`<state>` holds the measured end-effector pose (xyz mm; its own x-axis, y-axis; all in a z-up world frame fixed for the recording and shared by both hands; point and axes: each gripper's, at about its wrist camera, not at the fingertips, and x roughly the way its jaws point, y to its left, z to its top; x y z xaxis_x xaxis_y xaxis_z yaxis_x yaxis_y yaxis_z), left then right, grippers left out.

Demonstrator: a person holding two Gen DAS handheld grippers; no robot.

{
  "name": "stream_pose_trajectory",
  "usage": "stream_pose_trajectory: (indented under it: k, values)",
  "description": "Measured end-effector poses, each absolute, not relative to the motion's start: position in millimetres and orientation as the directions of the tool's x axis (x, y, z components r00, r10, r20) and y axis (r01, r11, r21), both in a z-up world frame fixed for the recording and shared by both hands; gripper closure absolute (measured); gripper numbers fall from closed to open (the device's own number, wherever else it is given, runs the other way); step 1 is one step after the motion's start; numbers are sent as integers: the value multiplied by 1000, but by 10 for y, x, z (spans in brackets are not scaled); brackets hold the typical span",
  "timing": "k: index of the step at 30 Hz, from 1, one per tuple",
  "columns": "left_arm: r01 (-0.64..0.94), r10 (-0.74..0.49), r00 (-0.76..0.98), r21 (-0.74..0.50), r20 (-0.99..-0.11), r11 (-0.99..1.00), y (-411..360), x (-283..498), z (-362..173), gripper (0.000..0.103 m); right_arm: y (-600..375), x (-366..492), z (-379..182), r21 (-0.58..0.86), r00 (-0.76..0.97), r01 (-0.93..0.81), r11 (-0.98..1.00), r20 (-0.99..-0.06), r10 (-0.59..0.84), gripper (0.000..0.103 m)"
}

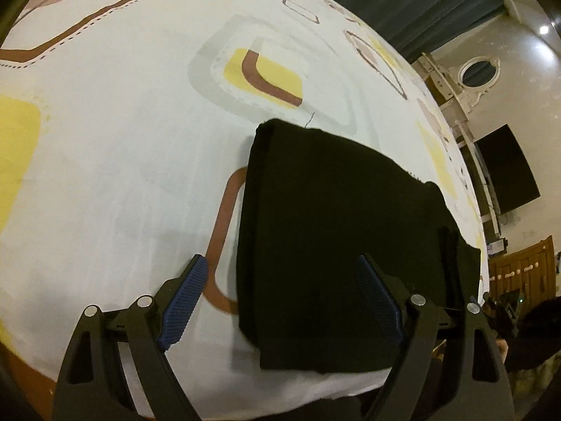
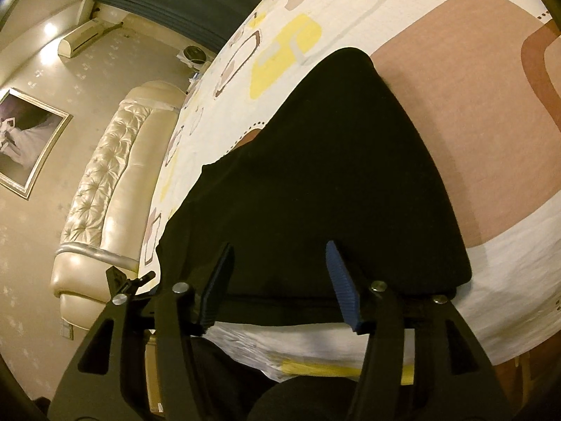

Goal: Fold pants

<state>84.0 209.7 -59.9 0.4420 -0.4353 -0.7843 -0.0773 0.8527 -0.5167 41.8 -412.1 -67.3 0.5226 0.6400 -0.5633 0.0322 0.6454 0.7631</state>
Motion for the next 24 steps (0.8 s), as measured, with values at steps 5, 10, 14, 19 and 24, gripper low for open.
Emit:
stream_pose_trajectory:
  k: [5, 10, 14, 19, 24]
  values:
    - [-29, -489, 414, -548, -768, 836, 1922, 966, -631, 29, -4079, 427, -649, 757, 529, 17, 654, -562, 636, 39]
    - [-69, -553, 395, -624, -733, 778, 1901, 1074, -727, 70, -4043, 423, -630, 752, 536, -10, 660, -553, 638, 30]
    - [-58, -521, 390, -585, -759, 809, 1821, 1070, -637, 73, -4013, 417, -597, 742, 544, -34, 669, -548, 635, 23]
    - [-81, -521, 410, -598, -749, 797, 1779, 1057, -356, 87, -3977, 387, -484, 701, 561, -51, 712, -569, 601, 22]
    - [-32, -495, 442, -565, -748, 825, 1569, 1019, 101, 87, -4010, 345, -350, 673, 587, -56, 737, -575, 570, 22]
